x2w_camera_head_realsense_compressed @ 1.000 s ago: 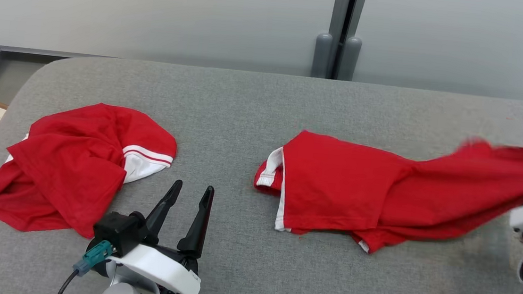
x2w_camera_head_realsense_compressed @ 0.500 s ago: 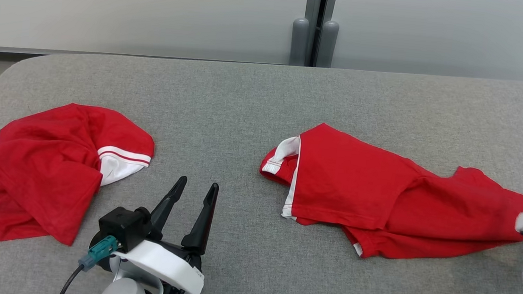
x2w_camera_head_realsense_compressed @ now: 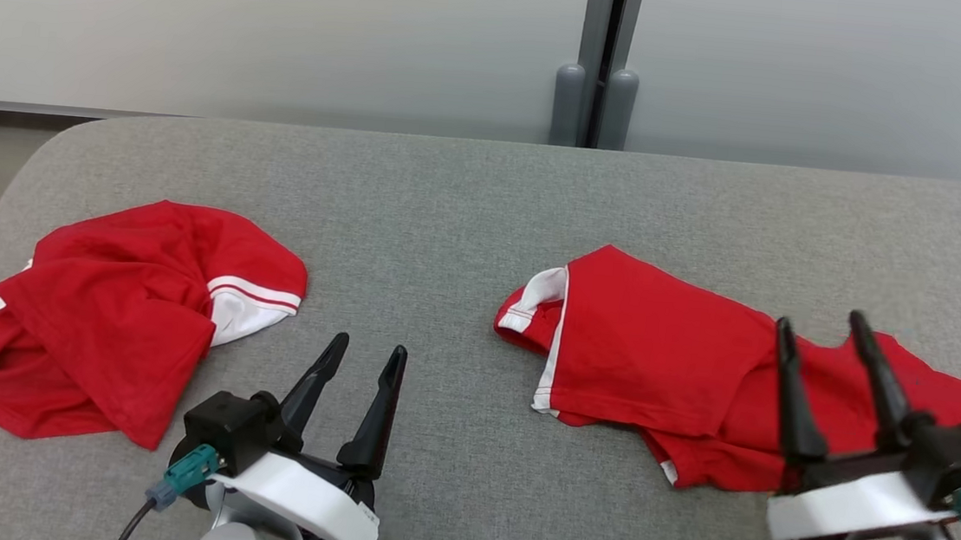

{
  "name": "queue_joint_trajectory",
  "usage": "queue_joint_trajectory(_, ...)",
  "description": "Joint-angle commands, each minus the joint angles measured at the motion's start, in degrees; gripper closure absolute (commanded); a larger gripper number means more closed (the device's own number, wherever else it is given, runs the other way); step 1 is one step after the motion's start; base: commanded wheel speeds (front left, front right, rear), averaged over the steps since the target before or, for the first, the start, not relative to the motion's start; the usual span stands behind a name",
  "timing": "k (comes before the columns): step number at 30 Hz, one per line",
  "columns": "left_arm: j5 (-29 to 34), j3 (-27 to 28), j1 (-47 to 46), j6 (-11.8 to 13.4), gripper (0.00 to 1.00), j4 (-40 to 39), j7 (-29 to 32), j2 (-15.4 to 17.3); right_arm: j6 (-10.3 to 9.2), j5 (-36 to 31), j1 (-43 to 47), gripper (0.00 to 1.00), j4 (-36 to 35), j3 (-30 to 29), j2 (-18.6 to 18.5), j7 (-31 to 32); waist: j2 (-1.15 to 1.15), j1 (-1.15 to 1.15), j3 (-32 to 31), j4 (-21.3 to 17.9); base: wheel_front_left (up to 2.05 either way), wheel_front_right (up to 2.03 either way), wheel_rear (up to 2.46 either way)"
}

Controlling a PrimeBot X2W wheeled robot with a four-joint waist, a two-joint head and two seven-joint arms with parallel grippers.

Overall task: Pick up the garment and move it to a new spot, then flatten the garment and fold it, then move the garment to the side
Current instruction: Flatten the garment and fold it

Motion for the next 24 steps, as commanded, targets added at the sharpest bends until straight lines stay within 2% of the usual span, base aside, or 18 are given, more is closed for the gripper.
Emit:
queue_joint_trajectory(1, -0.1, 0.1, 0.1, -0.1, 0.00, -0.1, 0.0, 0.2, -0.02, -0.4, 0.2, 0.00, -0.4, 0.2, -0.1, 0.0, 0.00, 0.00, -0.1, 0.2, 0.00, 0.00, 0.00)
queue_joint_trajectory(8, -0.1, 0.0, -0.2, -0.1, 0.00, -0.1, 0.0, 0.2, -0.01, -1.0, 0.1, 0.00, 0.2, 7.0, -0.5, 0.0, 0.00, 0.00, 0.9, 2.5, 0.00, 0.00, 0.00)
queue_joint_trajectory(17, -1.8, -1.6, -1.4, -0.1, 0.00, 0.0, 0.0, 0.2, -0.02, 0.5, -6.1, 0.00, 9.9, 20.7, -3.5, 3.8, 0.00, 0.00, 4.2, 6.9, 0.00, 0.00, 0.00)
queue_joint_trajectory(24, -3.5, -3.2, -2.6, -0.1, 0.00, -0.4, 0.0, 0.2, -0.02, 0.3, -10.5, 0.00, 19.7, 22.0, -3.8, 6.1, 0.00, 0.00, 7.1, 11.0, 0.00, 0.00, 0.00)
